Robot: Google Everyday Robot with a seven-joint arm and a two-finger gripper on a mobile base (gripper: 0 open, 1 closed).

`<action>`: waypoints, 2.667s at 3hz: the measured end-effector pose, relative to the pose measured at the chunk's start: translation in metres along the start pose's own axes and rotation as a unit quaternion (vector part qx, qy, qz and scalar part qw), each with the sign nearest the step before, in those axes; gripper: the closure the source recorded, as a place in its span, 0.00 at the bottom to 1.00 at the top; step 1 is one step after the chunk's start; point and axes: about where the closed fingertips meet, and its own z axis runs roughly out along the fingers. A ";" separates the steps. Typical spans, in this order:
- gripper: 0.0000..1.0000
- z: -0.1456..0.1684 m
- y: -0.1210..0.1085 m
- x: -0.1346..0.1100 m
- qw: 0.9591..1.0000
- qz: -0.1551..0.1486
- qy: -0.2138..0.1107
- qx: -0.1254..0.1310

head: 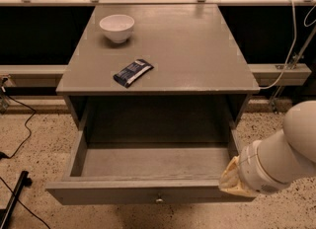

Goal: Close top drawer

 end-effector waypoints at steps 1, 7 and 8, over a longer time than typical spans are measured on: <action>1.00 0.017 0.026 -0.008 1.000 -0.002 -0.028 0.003; 1.00 0.123 0.012 0.018 0.993 -0.030 -0.073 0.085; 1.00 0.142 0.000 0.005 0.992 -0.007 -0.090 0.091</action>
Offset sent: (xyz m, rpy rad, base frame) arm -0.0168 0.0135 -0.0092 0.0462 -0.0152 0.0048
